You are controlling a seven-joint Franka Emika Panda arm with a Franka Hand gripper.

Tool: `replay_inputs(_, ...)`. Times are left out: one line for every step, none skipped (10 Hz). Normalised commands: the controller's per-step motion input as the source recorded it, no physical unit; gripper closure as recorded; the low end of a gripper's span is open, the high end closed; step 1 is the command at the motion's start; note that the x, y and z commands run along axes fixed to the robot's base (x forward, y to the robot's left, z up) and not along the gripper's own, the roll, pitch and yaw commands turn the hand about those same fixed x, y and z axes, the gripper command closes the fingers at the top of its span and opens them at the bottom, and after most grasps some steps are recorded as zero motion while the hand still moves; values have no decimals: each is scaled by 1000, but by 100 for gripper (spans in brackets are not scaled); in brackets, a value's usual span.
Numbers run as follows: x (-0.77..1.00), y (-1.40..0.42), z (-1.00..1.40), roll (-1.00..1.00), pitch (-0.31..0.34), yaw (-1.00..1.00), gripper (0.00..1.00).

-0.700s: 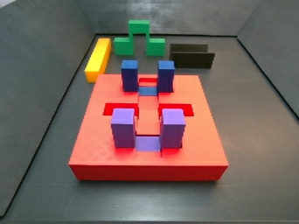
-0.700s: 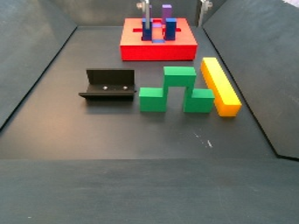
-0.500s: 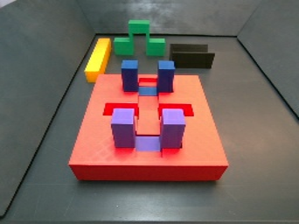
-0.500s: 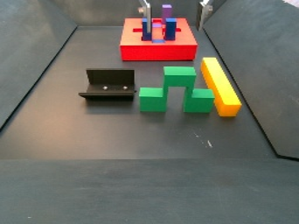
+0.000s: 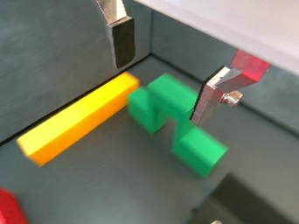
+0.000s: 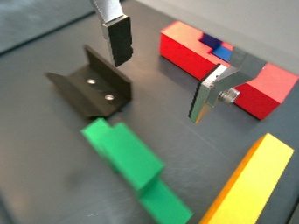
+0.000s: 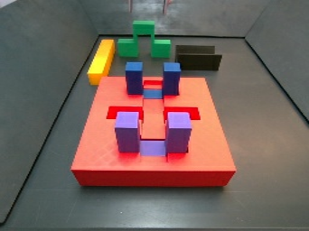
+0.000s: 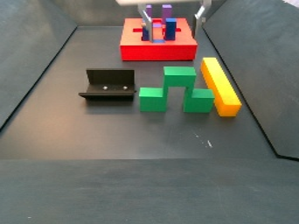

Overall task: Pick up the yellow object. Move up. Move to above the board. Insert the yellow object.
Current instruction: Pick up the yellow object.

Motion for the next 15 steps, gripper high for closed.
replay_inputs(-494,-51,-537,-70,0,-120,0)
replay_inputs(-606,97,-497,-219,0,-277,0)
replay_inputs(-534,171,-377,-206,0,-289,0)
replay_inputs(-411,37,-389,-157,-1,-151,0)
replay_inputs(-491,0,-463,-84,-6,-37,0)
replay_inputs(-529,0,-471,-54,-27,0,0)
replay_inputs(-474,0,-489,0,-53,0,0)
replay_inputs(-400,0,-320,0,-100,57,0)
replay_inputs(-346,0,-154,24,-113,49,0)
replay_inputs(-240,0,-60,37,-84,11,0)
replay_inputs(-214,0,-97,54,-77,9,0)
replay_inputs(-409,0,-277,54,-104,3,0)
replay_inputs(-423,0,-303,39,-107,9,0)
replay_inputs(-460,0,-369,31,-119,3,0)
replay_inputs(-343,0,-249,21,-99,11,0)
